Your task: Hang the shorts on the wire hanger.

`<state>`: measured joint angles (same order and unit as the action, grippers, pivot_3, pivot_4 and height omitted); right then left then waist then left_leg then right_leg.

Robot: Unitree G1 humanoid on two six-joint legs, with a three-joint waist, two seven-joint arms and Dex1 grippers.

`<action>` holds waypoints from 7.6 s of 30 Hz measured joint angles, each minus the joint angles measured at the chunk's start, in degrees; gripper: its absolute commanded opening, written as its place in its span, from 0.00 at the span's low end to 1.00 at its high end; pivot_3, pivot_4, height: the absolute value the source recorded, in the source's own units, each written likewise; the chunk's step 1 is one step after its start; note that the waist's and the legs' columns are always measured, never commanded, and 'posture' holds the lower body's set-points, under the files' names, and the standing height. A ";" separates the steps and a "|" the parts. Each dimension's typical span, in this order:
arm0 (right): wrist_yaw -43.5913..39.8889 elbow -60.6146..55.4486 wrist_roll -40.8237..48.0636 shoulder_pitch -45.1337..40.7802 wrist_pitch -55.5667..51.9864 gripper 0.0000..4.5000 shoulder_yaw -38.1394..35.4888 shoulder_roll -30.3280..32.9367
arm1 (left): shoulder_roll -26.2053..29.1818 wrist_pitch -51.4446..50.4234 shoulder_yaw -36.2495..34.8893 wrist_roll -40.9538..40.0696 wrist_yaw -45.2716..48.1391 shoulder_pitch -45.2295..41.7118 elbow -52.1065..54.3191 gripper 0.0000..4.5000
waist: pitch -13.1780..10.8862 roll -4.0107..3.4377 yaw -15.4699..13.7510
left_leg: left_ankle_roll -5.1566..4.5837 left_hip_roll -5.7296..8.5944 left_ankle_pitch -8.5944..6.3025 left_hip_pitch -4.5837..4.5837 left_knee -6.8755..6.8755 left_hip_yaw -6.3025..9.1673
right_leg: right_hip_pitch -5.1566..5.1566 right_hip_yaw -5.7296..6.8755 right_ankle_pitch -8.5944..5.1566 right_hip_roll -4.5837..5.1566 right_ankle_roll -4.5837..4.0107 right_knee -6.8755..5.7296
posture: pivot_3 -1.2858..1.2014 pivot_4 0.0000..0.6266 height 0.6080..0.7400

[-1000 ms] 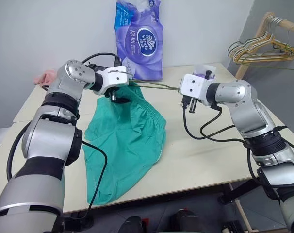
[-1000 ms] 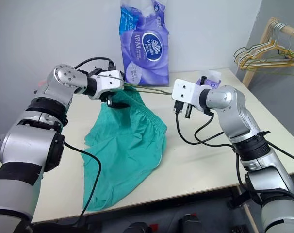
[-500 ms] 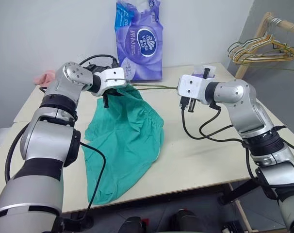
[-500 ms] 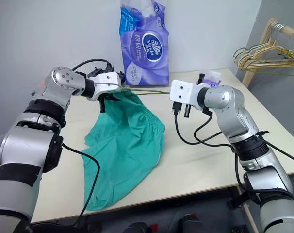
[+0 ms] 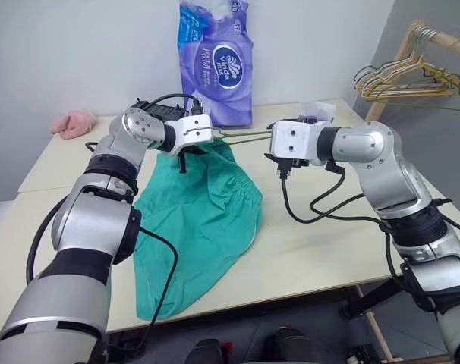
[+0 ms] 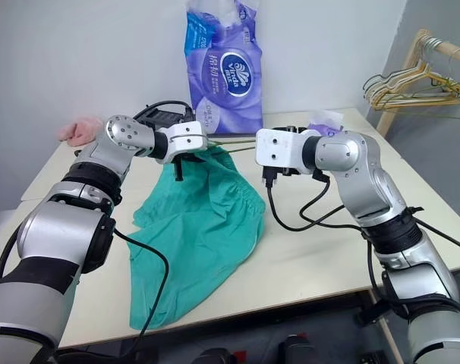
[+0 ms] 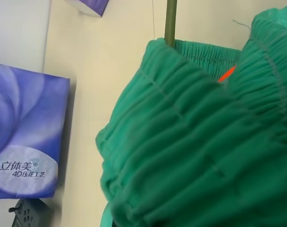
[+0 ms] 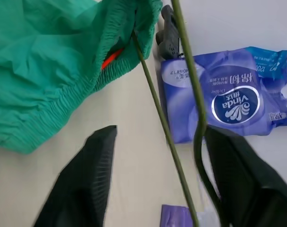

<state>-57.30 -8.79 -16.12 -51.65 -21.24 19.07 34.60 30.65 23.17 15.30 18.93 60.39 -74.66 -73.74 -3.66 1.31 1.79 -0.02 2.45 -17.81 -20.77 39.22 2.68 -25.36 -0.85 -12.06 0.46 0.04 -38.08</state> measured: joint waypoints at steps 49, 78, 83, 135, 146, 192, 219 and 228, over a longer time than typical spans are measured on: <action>28.22 44.62 37.17 1.23 -42.11 0.71 -36.88 -34.87 | 8.60 -8.00 -5.63 -9.03 3.99 15.11 15.49 0.00 | 0.76 0.77 0.05 | 0.01 0.16 0.00 -0.08 0.11 0.07 | -0.12 0.10 0.01 0.37 -0.02 -0.30 | 0.54 0.00 1.00; 24.65 24.32 20.56 7.61 -4.81 0.01 -9.83 -14.17 | 10.67 -20.53 -5.60 -16.68 17.32 27.39 34.91 0.00 | 0.75 0.76 -0.20 | -0.02 0.16 -0.02 -0.09 0.28 0.05 | -0.11 0.07 -0.02 0.31 0.00 -0.39 | 0.53 0.02 1.00; 22.92 16.73 20.67 7.32 -6.22 0.01 -9.65 -11.70 | 10.69 -19.81 -5.55 -15.44 14.68 24.65 32.24 0.00 | 0.74 0.76 -0.33 | -0.03 0.16 -0.02 -0.10 0.36 0.07 | -0.08 0.09 -0.02 0.31 0.00 -0.38 | 0.53 0.02 1.00; 11.47 0.37 12.95 2.84 -8.13 0.01 3.51 -7.44 | 9.84 -2.99 4.47 -1.36 6.54 13.50 12.29 0.00 | 0.75 0.77 -1.59 | -0.09 0.07 -0.06 -0.11 0.62 0.09 | 0.10 0.10 0.00 0.15 0.02 -0.16 | 0.50 0.01 1.00; 14.66 9.13 1.16 0.43 -3.11 0.18 10.81 -10.56 | 5.63 -3.12 4.47 0.15 4.04 11.70 11.06 0.00 | 0.75 0.76 -0.20 | -0.09 0.07 -0.07 -0.13 0.58 0.11 | 0.08 0.11 0.01 0.15 0.03 -0.14 | 0.49 0.01 1.00; 6.22 32.70 -9.93 -10.14 5.76 0.95 15.81 -10.71 | 3.72 0.05 4.08 1.41 1.45 10.37 10.09 0.00 | 0.70 0.70 0.73 | -0.06 0.06 -0.10 -0.15 0.51 0.13 | 0.04 0.12 0.01 0.16 0.02 -0.07 | 0.50 0.01 1.00; 4.70 35.00 -10.67 -8.02 4.76 0.01 14.40 -13.06 | 2.90 0.89 4.70 3.62 -0.09 10.37 9.79 0.00 | 0.70 0.69 0.77 | -0.05 0.07 -0.11 -0.15 0.51 0.13 | 0.03 0.13 0.02 0.19 0.02 -0.09 | 0.50 0.03 1.00; 6.00 36.41 -10.89 -7.90 5.03 0.00 13.67 -12.85 | 2.55 1.05 2.18 -0.60 2.81 10.27 9.94 0.37 | 0.70 0.69 0.79 | -0.05 0.07 -0.11 -0.16 0.52 0.13 | 0.03 0.14 0.02 0.20 0.02 -0.09 | 0.49 0.03 1.00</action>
<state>-51.30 27.62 -27.01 -59.55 -16.21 32.74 21.75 33.20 24.22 17.48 18.32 63.20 -64.39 -63.79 -2.96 2.00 2.57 -0.07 2.52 -17.93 -20.93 39.74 2.81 -25.33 -0.71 -12.05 0.65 0.06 -38.17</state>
